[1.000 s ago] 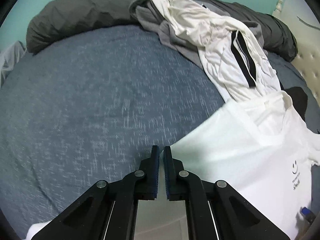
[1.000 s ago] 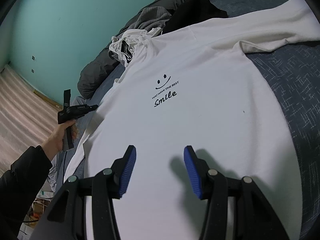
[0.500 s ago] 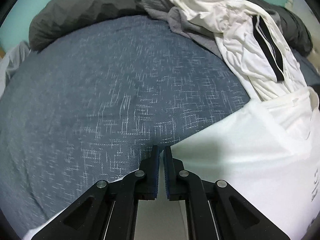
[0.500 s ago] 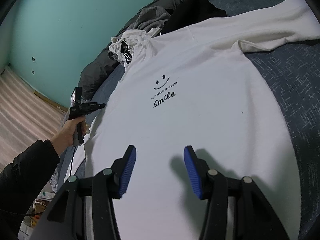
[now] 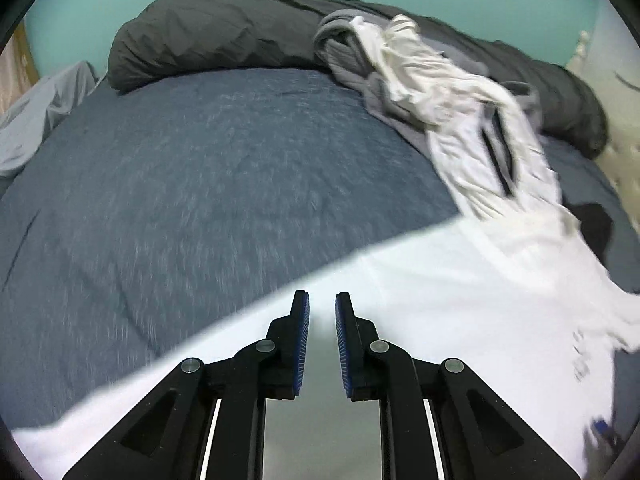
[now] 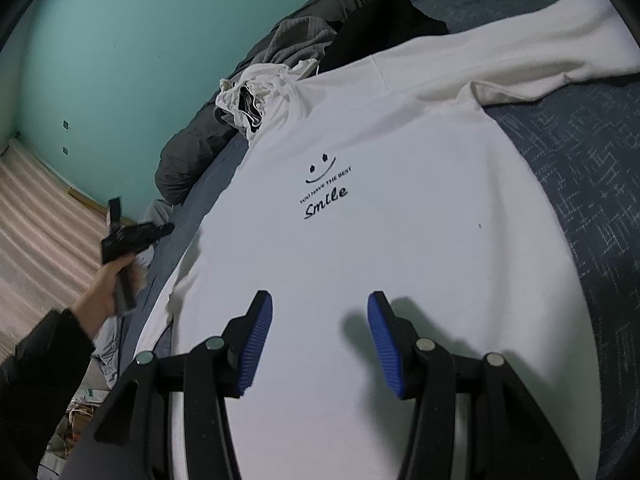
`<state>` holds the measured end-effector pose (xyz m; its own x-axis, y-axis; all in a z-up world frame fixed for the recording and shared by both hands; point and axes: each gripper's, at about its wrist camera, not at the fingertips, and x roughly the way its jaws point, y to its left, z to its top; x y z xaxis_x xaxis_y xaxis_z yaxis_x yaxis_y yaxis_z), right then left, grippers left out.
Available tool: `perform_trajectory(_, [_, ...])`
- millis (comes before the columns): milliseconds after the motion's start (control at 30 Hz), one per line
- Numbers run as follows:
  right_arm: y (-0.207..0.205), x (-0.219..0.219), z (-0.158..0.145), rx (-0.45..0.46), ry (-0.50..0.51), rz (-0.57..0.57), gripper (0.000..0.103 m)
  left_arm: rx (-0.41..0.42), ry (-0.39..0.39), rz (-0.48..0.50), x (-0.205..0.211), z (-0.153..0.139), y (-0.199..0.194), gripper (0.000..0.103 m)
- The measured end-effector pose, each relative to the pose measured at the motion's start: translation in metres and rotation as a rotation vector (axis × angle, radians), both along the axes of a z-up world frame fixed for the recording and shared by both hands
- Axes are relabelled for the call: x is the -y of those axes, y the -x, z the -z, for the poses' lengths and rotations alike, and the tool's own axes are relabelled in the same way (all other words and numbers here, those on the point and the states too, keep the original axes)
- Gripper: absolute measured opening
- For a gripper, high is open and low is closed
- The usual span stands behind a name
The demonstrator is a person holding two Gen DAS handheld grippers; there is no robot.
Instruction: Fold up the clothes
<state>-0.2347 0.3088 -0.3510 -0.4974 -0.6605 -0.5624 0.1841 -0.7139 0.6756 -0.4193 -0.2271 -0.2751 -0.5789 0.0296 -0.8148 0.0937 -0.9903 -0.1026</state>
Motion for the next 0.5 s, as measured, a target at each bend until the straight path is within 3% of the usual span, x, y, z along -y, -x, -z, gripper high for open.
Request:
perform_trajectory(167, [-0.002,-0.004,-0.003,-0.012,-0.008,0.008,0.050,0.051,-0.043,0.044,-0.017,0.015,-0.063,0.017])
perform_trajectory(333, [-0.009,-0.008,-0.008,-0.027,-0.012,0.010,0.050,0.093,-0.136,0.006,-0.019,0.033,-0.121,0.017])
perform_trajectory(500, [-0.017,-0.012,-0.018,-0.055,-0.022,0.023,0.050,0.108,-0.164,-0.027,-0.027,0.036,-0.172,0.018])
